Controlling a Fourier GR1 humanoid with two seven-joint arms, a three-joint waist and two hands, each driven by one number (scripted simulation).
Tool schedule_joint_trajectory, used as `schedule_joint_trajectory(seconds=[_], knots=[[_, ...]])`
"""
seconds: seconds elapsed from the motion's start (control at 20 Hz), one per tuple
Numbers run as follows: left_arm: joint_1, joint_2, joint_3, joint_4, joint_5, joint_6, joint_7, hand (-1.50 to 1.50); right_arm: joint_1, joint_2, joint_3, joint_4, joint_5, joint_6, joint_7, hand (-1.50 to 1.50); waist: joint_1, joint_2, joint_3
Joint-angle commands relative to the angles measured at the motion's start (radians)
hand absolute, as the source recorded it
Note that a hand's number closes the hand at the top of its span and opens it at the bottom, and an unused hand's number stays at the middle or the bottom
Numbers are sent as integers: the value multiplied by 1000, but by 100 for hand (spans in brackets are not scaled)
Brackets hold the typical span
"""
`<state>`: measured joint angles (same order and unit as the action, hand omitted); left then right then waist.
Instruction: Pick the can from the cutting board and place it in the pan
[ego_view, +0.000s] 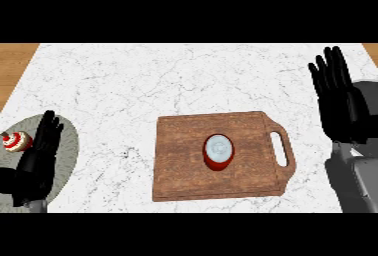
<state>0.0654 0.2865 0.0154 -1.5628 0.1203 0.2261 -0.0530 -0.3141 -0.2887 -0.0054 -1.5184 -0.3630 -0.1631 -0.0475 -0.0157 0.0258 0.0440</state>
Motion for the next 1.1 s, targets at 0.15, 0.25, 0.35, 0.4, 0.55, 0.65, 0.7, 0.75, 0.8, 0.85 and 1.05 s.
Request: schedule_joint_trajectory(seconds=[0.15, 0.25, 0.35, 0.4, 0.55, 0.65, 0.7, 0.75, 0.8, 0.85, 1.05], knots=[[-101, -46, -121, -41, -12, -73, -21, 0, -99, 13, 132, 11, -73, 283, -40, 150, 31, -19, -42], [-133, -94, -186, -49, -19, -91, -43, 0, -147, 30, 218, -35, -91, 383, -33, 150, 31, -20, -43], [-86, -123, -216, -31, -18, -98, -46, 0, -24, -60, 179, -19, 150, 120, 30, 150, -2, -28, -45], [-70, -100, -189, 4, 21, -164, -107, 0, 28, -85, 128, 60, 90, 253, -105, -150, 11, -23, -44], [-66, -155, -236, 20, -27, -119, -104, 0, 141, -179, 132, -134, 36, 387, -75, -150, 2, -28, -44], [-44, -138, -220, -46, -13, -122, -84, 0, 195, -239, 129, -117, 116, 428, -173, -150, 6, -29, -44], [-95, -147, -229, -36, -23, -114, -49, 0, 193, -265, 120, -95, 165, 432, -222, -150, 3, -27, -43], [-101, -164, -250, -47, -64, -79, -38, 0, 117, -243, 129, -54, 205, 405, -197, -150, 15, -26, -44], [-113, -139, -214, -25, -30, -117, -31, 0, 180, -244, 152, -195, 216, 381, -138, -150, 7, -28, -44], [-55, -151, -212, 19, -26, -130, -127, 0, 122, -266, 120, -128, 214, 416, -150, -150, 15, -26, -44], [-67, -129, -225, -106, -19, -140, -5, 0, 3, -273, 178, -85, 280, 451, -39, -150, 32, -27, -44]])
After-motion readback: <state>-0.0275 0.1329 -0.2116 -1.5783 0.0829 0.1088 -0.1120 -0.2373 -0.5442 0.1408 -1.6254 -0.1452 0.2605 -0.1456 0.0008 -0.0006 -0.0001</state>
